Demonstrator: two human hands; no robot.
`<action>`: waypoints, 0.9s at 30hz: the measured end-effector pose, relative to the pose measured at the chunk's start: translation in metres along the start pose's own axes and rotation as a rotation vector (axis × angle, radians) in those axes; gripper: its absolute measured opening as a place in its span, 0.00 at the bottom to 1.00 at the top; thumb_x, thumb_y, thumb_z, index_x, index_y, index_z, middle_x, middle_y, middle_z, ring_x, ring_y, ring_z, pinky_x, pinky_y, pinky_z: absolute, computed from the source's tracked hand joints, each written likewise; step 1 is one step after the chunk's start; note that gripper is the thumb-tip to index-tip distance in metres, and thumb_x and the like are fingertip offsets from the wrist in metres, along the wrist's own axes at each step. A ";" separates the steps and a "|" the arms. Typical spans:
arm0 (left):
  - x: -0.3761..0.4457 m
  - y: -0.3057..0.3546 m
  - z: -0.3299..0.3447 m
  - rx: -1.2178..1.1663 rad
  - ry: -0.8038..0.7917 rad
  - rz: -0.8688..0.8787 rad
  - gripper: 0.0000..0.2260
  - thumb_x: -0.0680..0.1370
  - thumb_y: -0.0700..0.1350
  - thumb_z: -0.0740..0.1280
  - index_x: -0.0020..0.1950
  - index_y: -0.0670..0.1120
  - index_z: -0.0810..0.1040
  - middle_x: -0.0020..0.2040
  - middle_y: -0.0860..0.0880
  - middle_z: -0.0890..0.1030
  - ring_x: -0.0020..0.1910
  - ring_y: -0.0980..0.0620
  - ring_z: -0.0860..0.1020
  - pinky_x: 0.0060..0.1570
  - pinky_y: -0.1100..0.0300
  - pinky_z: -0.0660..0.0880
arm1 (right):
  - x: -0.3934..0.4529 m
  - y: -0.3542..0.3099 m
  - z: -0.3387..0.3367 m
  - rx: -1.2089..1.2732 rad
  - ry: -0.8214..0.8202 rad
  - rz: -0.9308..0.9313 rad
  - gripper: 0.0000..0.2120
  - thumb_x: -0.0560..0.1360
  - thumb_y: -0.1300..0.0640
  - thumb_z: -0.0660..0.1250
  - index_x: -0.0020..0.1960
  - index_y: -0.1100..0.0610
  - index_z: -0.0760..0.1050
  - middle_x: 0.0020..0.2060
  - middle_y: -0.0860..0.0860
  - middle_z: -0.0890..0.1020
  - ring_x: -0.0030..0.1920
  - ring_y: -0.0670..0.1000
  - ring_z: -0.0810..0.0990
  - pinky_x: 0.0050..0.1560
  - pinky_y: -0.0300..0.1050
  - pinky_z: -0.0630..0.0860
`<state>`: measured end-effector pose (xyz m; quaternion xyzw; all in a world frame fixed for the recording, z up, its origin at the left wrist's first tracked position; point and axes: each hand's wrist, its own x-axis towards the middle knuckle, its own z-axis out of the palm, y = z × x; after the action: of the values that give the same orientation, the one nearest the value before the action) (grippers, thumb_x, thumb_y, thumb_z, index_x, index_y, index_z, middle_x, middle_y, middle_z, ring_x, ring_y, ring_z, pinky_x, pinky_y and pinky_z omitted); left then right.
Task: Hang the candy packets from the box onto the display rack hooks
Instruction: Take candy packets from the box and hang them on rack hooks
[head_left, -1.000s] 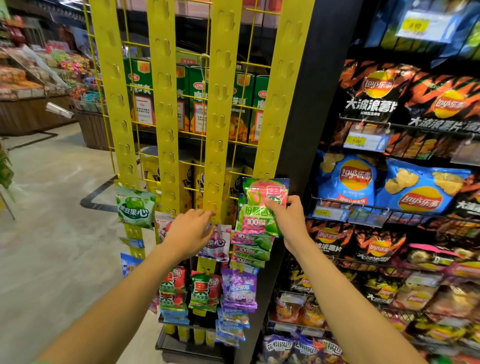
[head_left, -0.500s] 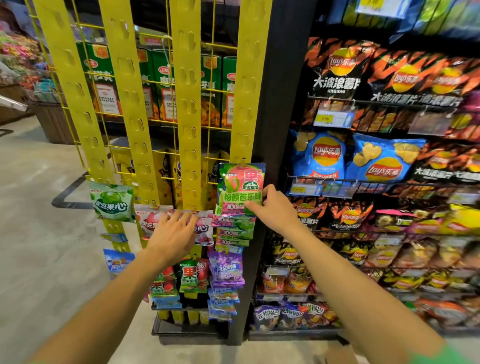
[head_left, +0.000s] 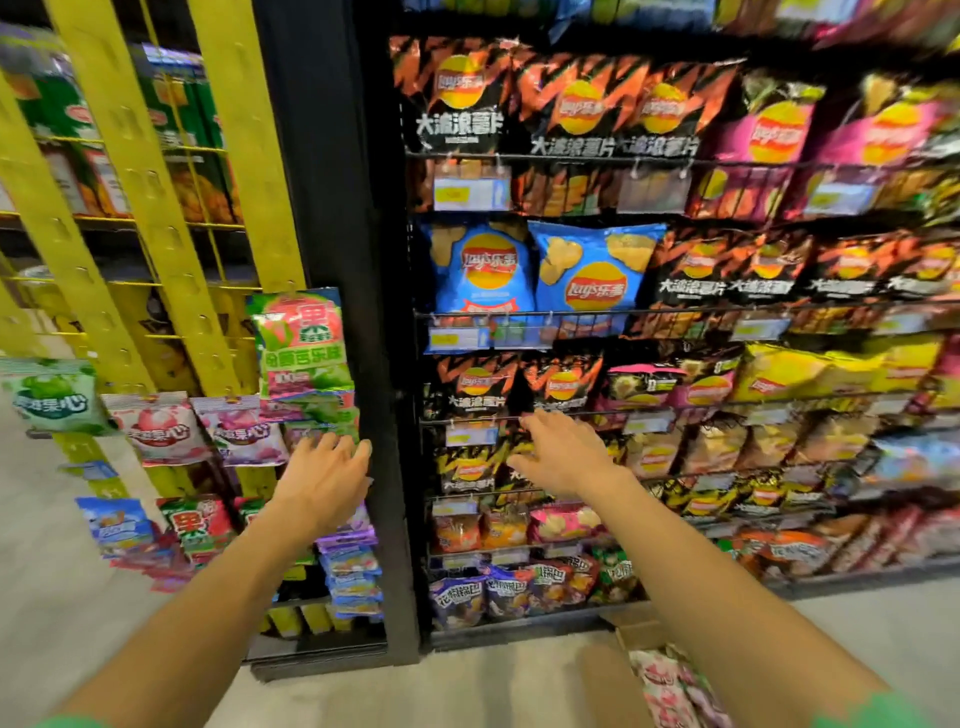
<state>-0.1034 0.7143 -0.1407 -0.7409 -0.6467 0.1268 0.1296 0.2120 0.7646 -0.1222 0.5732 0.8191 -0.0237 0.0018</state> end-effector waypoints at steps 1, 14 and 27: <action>0.003 0.026 -0.008 0.001 -0.012 0.012 0.27 0.84 0.58 0.56 0.79 0.46 0.61 0.73 0.46 0.71 0.72 0.42 0.69 0.66 0.46 0.68 | -0.013 0.029 0.004 -0.017 -0.018 0.020 0.36 0.81 0.34 0.55 0.81 0.53 0.56 0.81 0.53 0.58 0.80 0.56 0.57 0.76 0.59 0.61; 0.071 0.268 -0.124 -0.098 -0.025 0.138 0.30 0.85 0.62 0.49 0.83 0.48 0.53 0.81 0.45 0.61 0.78 0.41 0.63 0.72 0.43 0.66 | -0.144 0.302 0.012 -0.033 -0.165 0.295 0.42 0.77 0.26 0.50 0.82 0.50 0.51 0.81 0.52 0.58 0.80 0.57 0.57 0.77 0.59 0.61; 0.154 0.405 -0.115 -0.158 -0.065 0.207 0.30 0.84 0.62 0.50 0.82 0.48 0.57 0.78 0.44 0.67 0.76 0.42 0.66 0.70 0.43 0.67 | -0.145 0.439 0.033 -0.049 -0.190 0.295 0.38 0.80 0.30 0.52 0.82 0.49 0.51 0.82 0.51 0.54 0.81 0.57 0.52 0.79 0.61 0.53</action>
<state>0.3325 0.8105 -0.1804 -0.8072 -0.5785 0.1120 0.0359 0.6731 0.7773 -0.1668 0.6823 0.7224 -0.0575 0.0965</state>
